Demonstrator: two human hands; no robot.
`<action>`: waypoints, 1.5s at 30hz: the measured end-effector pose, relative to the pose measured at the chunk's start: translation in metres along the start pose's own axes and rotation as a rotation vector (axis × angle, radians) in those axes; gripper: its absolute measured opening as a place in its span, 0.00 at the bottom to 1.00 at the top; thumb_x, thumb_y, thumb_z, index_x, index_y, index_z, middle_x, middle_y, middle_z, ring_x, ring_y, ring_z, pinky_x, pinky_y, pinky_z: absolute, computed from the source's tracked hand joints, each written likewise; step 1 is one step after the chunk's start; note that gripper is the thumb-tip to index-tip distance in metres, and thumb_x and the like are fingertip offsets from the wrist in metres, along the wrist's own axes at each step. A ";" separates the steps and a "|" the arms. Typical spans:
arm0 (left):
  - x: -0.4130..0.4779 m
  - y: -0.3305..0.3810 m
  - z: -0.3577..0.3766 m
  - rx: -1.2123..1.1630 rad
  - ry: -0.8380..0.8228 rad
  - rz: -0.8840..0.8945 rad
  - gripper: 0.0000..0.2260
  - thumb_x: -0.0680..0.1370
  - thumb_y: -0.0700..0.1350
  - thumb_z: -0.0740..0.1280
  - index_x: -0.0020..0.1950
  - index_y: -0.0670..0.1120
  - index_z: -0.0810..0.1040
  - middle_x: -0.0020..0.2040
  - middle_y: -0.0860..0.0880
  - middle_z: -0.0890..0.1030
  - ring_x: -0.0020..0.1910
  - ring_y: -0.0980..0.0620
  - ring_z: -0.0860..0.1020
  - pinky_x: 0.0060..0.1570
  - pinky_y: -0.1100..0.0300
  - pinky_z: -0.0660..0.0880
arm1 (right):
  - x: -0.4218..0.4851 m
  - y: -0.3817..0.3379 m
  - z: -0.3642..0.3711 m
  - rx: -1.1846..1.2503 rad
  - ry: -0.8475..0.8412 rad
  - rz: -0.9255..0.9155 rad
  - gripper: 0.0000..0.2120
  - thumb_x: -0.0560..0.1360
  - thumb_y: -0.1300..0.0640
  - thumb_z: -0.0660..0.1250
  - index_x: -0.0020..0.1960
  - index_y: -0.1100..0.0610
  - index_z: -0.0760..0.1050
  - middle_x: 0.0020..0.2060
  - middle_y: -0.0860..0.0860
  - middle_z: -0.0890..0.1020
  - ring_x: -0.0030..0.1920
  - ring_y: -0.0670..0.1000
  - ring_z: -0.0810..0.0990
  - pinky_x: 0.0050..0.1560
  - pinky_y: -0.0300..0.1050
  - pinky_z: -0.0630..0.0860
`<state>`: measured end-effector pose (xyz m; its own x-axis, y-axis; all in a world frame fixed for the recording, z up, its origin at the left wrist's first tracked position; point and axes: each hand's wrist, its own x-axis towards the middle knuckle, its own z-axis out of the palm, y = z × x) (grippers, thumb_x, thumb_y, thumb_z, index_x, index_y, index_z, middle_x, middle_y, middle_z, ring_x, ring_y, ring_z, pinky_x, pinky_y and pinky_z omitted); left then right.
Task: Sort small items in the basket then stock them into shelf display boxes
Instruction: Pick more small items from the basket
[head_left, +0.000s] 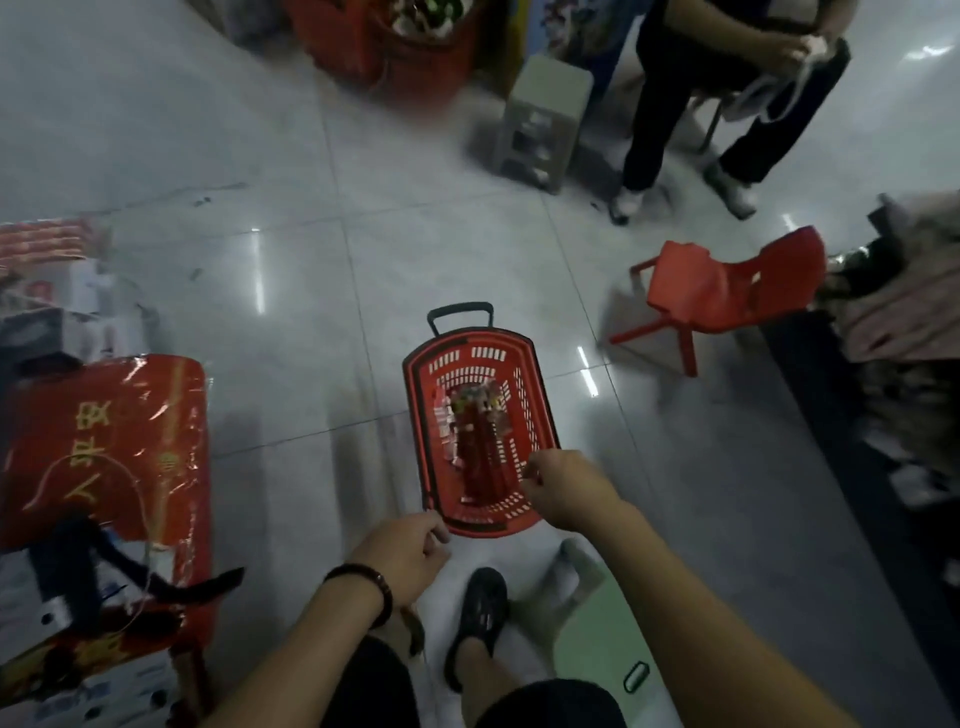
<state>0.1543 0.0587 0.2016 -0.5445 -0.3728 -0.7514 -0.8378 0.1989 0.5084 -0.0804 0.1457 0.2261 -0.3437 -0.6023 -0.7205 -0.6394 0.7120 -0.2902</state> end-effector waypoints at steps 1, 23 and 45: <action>0.024 0.003 0.000 -0.014 -0.041 -0.003 0.03 0.82 0.52 0.68 0.55 0.56 0.80 0.49 0.56 0.82 0.48 0.58 0.81 0.49 0.63 0.79 | 0.021 0.004 -0.002 0.004 -0.008 0.004 0.12 0.83 0.48 0.65 0.60 0.54 0.80 0.56 0.53 0.85 0.52 0.55 0.84 0.55 0.52 0.83; 0.579 -0.053 0.157 -0.497 0.014 -0.354 0.14 0.73 0.53 0.79 0.54 0.53 0.81 0.51 0.53 0.84 0.50 0.50 0.82 0.53 0.57 0.78 | 0.470 0.198 0.104 -0.354 0.531 -0.420 0.11 0.82 0.51 0.66 0.58 0.57 0.80 0.56 0.56 0.76 0.56 0.59 0.73 0.45 0.52 0.79; 0.658 -0.052 0.220 -0.735 0.201 -0.492 0.18 0.82 0.58 0.68 0.56 0.44 0.87 0.53 0.43 0.87 0.54 0.46 0.83 0.52 0.56 0.77 | 0.482 0.210 0.124 -0.122 0.672 -0.506 0.12 0.81 0.54 0.65 0.50 0.59 0.84 0.50 0.57 0.80 0.52 0.61 0.76 0.47 0.53 0.78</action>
<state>-0.1695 0.0024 -0.4117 -0.0564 -0.4272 -0.9024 -0.6995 -0.6280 0.3410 -0.2948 0.0499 -0.2599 -0.3069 -0.9516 0.0165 -0.8827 0.2781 -0.3789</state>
